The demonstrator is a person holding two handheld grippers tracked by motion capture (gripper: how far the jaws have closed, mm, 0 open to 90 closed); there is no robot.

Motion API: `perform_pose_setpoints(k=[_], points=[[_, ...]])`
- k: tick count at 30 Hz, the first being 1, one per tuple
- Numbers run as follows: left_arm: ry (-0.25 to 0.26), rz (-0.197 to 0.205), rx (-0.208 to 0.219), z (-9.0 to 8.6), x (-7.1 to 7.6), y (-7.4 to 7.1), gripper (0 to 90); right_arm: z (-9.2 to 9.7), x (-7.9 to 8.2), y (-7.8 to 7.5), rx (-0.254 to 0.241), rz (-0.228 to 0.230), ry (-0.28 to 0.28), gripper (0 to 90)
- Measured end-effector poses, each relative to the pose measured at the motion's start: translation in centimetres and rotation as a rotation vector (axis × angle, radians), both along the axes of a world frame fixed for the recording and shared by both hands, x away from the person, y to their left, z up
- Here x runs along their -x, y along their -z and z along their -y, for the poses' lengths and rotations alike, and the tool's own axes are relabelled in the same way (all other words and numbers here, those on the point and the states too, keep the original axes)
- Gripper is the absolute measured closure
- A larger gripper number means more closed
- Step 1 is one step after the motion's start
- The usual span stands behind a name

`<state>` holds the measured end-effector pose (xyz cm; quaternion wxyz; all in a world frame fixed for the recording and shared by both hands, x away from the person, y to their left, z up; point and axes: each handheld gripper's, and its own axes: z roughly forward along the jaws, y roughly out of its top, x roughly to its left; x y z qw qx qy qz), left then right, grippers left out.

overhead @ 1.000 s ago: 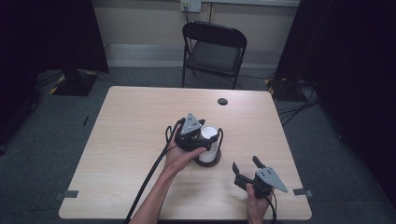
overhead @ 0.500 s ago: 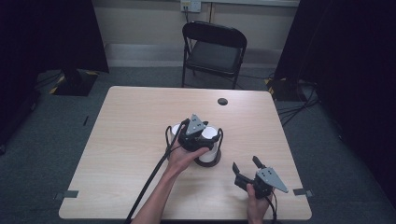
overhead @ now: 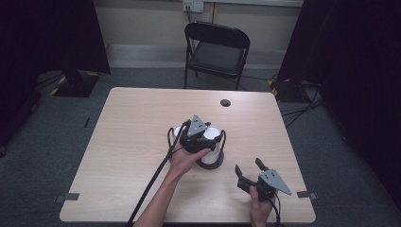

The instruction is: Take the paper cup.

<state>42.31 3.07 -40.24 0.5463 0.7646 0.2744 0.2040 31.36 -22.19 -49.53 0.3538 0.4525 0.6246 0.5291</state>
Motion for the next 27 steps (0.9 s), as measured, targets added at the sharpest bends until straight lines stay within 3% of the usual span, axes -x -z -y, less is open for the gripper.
perform_pose_setpoints(k=[20, 27], points=[[-0.016, 0.039, 0.071, -0.6, 0.7, -1.6, 35.6, 0.0, 0.0, 0.0, 0.004, 0.003, 0.002, 16.0], [-0.027, 0.035, 0.089, -0.7, 0.8, -1.9, 35.7, 0.0, 0.0, 0.0, 0.001, 0.005, 0.005, 16.0]])
